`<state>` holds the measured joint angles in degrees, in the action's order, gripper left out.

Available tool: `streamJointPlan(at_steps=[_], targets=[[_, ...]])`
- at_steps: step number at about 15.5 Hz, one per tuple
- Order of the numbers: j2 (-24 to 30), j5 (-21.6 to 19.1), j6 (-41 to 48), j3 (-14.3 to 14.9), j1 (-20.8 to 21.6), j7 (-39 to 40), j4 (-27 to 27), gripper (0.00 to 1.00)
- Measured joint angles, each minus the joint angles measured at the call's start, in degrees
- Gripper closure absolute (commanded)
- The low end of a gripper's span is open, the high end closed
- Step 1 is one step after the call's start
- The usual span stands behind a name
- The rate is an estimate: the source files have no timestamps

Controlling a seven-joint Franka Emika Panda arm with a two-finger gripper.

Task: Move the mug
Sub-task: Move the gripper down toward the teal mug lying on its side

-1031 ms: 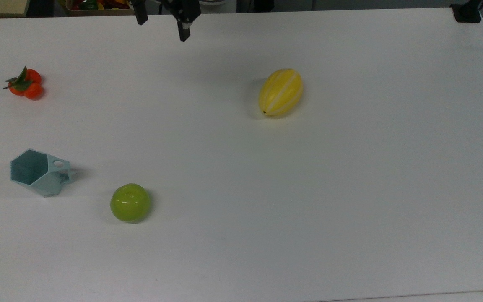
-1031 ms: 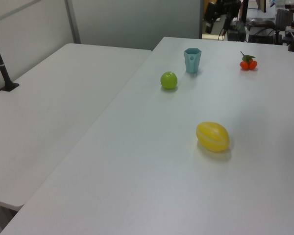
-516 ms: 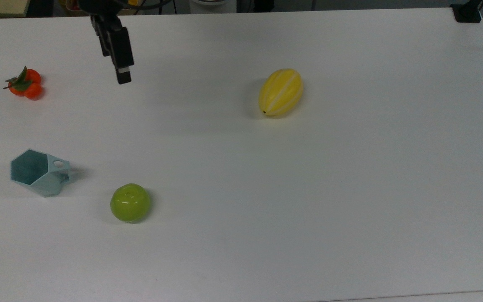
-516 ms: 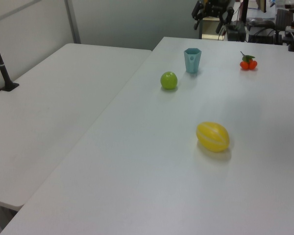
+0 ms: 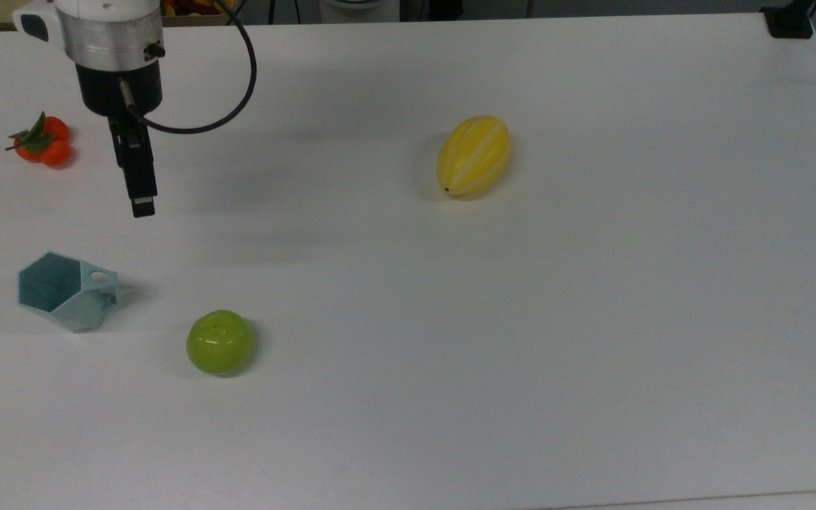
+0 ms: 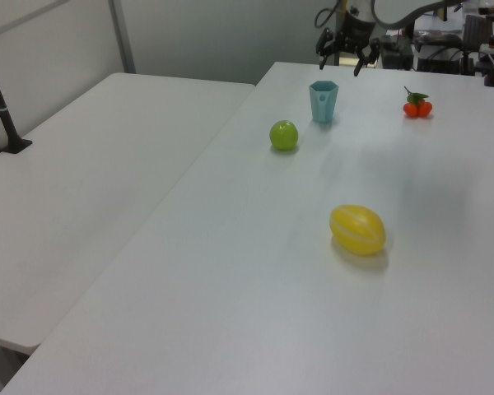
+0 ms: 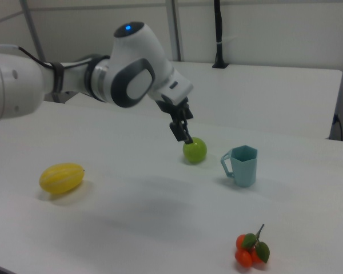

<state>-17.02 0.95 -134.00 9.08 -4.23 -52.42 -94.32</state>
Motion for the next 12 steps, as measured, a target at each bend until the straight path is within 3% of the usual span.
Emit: streamJointPlan(at_steps=[4,12], targets=[[-3.56,0.06,-5.22,1.78,-0.30,-0.04,0.02,0.00],[-10.95,1.00,-13.73,1.99,-1.79,-0.04,0.06,0.00]])
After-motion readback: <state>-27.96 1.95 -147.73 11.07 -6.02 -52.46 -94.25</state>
